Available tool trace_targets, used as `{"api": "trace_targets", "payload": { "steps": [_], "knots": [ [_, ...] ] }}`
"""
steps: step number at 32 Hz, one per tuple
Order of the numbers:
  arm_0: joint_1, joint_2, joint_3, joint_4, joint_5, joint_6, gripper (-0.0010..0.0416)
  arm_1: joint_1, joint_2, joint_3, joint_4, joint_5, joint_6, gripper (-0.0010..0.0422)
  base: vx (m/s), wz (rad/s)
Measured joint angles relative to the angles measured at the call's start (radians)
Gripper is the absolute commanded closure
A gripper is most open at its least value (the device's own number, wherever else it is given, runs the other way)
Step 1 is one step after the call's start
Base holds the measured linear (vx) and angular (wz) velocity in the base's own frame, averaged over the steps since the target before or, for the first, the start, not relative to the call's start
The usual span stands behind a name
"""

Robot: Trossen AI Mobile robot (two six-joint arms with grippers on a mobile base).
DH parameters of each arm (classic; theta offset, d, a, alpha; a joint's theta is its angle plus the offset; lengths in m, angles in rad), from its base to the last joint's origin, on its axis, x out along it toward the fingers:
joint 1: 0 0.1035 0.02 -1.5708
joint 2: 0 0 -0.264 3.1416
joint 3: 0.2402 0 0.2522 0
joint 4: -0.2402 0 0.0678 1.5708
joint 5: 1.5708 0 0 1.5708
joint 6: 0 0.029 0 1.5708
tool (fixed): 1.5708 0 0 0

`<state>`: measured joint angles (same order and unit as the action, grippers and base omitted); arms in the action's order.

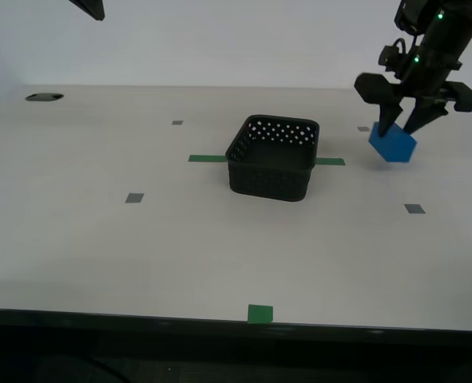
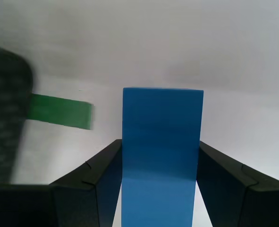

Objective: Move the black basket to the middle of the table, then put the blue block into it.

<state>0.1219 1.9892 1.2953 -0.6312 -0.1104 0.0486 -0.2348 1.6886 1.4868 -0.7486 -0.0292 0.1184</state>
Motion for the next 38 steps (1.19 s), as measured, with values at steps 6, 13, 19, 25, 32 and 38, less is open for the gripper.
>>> {"api": "trace_targets", "payload": {
  "steps": [6, 13, 19, 25, 32, 38],
  "knots": [
    [0.116, -0.014, 0.166, -0.063, -0.158, 0.013, 0.0381, 0.044, 0.003, 0.000, 0.040, -0.045, 0.015, 0.0406, 0.000, 0.000],
    [0.333, -0.021, 0.355, -0.117, -0.157, 0.021, 0.0381, 0.171, 0.003, 0.000, 0.048, -0.063, 0.023, 0.0406, 0.000, 0.000],
    [0.397, -0.026, 0.275, -0.067, -0.154, 0.051, 0.0381, 0.182, 0.003, 0.000, 0.053, -0.063, 0.024, 0.0406, 0.000, 0.000],
    [0.397, -0.020, 0.188, -0.005, -0.154, 0.061, 0.0380, 0.183, 0.003, 0.000, 0.055, -0.029, 0.024, 0.0406, 0.000, 0.000],
    [0.397, -0.021, 0.189, -0.005, -0.154, 0.061, 0.0337, 0.183, 0.003, 0.000, 0.048, -0.029, 0.024, 0.0406, 0.000, 0.000],
    [0.396, -0.021, 0.189, -0.005, -0.154, 0.062, 0.0236, 0.183, 0.003, 0.000, 0.045, -0.030, 0.024, 0.0405, 0.000, 0.000]
  ]
}}
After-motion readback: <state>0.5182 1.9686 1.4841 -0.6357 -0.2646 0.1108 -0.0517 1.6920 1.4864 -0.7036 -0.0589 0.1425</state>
